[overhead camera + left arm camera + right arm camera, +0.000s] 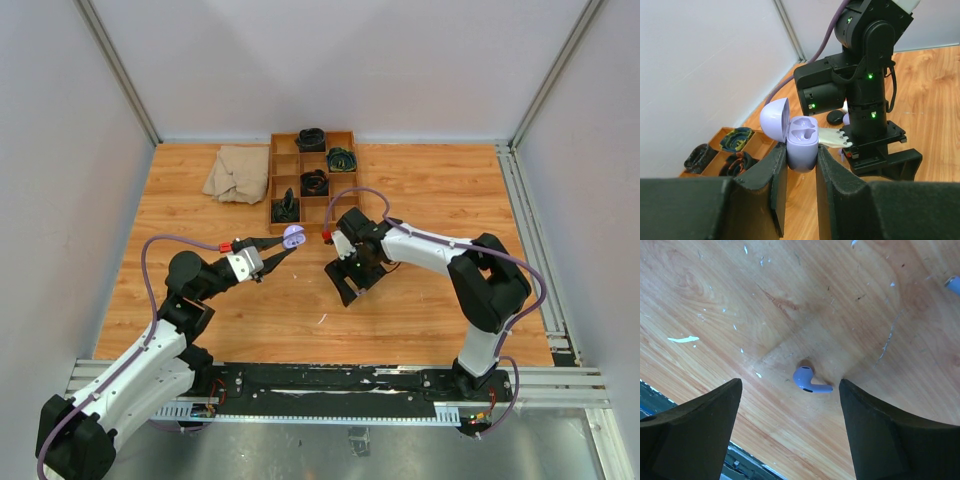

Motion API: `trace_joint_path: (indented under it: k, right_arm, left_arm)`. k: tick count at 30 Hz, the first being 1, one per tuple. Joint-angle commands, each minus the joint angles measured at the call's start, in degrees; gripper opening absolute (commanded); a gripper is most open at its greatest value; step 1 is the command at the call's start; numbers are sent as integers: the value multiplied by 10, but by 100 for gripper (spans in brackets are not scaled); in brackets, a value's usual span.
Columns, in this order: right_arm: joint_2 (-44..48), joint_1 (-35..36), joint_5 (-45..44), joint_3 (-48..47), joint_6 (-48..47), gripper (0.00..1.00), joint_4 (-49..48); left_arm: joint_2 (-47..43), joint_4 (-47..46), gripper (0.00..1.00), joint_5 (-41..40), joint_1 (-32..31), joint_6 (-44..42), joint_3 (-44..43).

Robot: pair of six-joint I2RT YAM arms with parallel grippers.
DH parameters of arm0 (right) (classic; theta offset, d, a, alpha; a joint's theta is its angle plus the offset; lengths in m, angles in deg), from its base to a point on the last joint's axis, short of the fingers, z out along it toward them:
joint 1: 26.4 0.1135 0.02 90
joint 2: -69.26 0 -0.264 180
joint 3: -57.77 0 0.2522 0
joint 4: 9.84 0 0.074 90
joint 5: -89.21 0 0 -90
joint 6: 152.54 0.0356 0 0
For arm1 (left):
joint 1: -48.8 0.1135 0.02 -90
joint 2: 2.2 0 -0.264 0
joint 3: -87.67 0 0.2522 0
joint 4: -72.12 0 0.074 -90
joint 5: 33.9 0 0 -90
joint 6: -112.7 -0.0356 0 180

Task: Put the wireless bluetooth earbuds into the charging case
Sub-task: Pick up the earbud from the center of the board.

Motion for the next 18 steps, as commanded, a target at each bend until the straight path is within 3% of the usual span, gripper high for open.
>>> trace_joint_path:
  k: [1,13,18]
  right_arm:
    - [9,13,3,10,6,80,28]
    - [6,58,-9,3,6,80,29]
    - [21,79,-76,-2,6,80,31]
  left_arm:
    - [-5,-21,0,-1,5,-7,1]
    - [-6,-21,0,2,6,-7,3]
    - [-6,-21,0,0,6,-8,3]
